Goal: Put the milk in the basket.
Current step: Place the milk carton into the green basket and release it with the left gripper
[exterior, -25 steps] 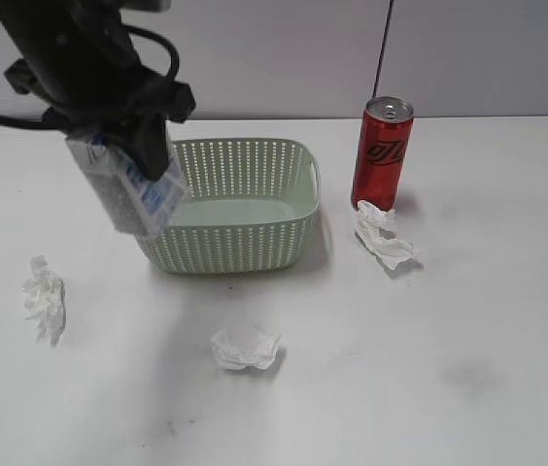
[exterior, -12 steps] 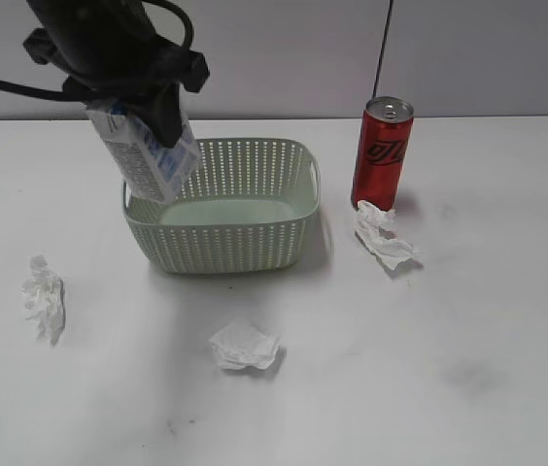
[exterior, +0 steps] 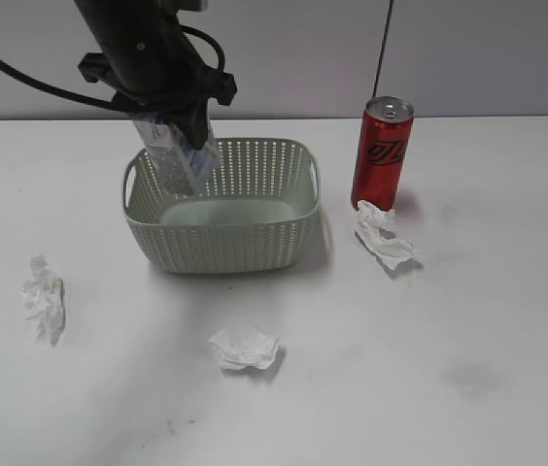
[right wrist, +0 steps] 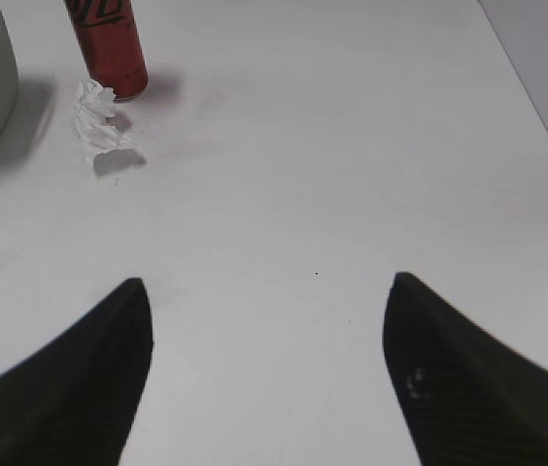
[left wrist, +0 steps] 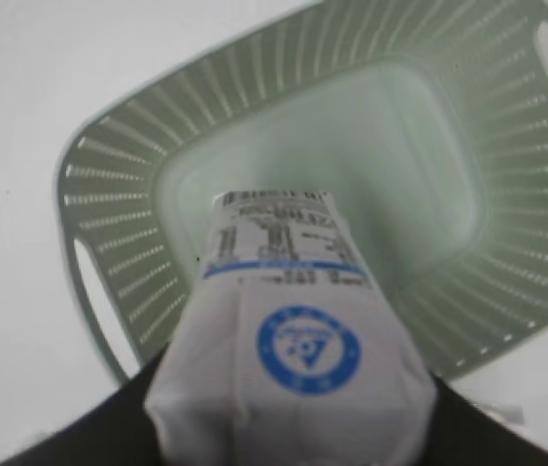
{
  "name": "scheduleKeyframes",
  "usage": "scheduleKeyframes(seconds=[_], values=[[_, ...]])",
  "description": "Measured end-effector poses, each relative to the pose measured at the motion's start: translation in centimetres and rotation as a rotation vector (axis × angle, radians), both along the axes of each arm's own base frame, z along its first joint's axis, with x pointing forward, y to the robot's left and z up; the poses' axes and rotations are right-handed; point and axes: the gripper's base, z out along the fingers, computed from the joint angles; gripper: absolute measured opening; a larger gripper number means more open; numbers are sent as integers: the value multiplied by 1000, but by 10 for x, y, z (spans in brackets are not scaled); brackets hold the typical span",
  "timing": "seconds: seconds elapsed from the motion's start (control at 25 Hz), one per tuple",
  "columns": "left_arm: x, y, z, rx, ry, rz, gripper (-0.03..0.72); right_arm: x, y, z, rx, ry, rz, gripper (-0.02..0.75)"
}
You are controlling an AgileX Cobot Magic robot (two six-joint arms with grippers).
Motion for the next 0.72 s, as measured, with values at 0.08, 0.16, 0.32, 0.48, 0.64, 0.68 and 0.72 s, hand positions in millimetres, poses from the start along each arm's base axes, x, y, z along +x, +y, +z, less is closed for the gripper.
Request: scheduleKeyframes(seconds=[0.08, 0.16, 0.32, 0.48, 0.64, 0.68, 0.72], values=[[8, -5, -6, 0, -1, 0, 321, 0, 0, 0, 0, 0, 0, 588], [16, -9, -17, 6, 10, 0, 321, 0, 0, 0, 0, 0, 0, 588], [27, -16, -39, 21, 37, 0, 321, 0, 0, 0, 0, 0, 0, 588], [34, -20, -61, 38, 74, 1, 321, 0, 0, 0, 1, 0, 0, 588], [35, -21, -75, 54, 105, 0, 321, 0, 0, 0, 1, 0, 0, 588], [36, -21, -77, 56, 109, 1, 329, 0, 0, 0, 1, 0, 0, 588], [36, -21, -79, 56, 114, 1, 353, 0, 0, 0, 1, 0, 0, 588]])
